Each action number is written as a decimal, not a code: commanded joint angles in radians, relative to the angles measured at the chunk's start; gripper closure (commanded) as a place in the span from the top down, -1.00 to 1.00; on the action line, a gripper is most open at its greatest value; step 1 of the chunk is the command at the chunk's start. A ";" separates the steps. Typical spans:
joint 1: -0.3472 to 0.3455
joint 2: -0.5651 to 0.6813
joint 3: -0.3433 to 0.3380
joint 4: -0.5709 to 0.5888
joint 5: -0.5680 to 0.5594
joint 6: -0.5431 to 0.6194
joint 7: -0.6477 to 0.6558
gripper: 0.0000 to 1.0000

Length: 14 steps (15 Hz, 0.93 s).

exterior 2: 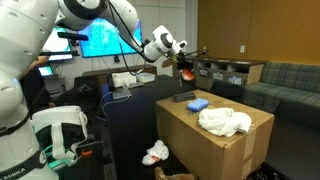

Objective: Replace the objects on the box with the objects on the table, that is the brown toy with the towel, plastic bag with the blue duster and orange object with the dark brown duster

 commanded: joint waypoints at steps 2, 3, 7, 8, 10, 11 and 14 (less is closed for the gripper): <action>0.019 -0.254 0.044 -0.292 -0.054 -0.038 0.052 -0.92; 0.019 -0.294 0.055 -0.342 -0.068 -0.047 0.071 -0.92; -0.008 -0.472 0.132 -0.555 -0.119 -0.091 0.174 -0.92; -0.024 -0.514 0.159 -0.608 -0.124 -0.097 0.191 -0.92; -0.059 -0.588 0.223 -0.705 -0.137 -0.102 0.228 -0.92; -0.081 -0.626 0.258 -0.752 -0.131 -0.102 0.230 -0.92; -0.141 -0.723 0.355 -0.895 -0.108 -0.082 0.219 -0.92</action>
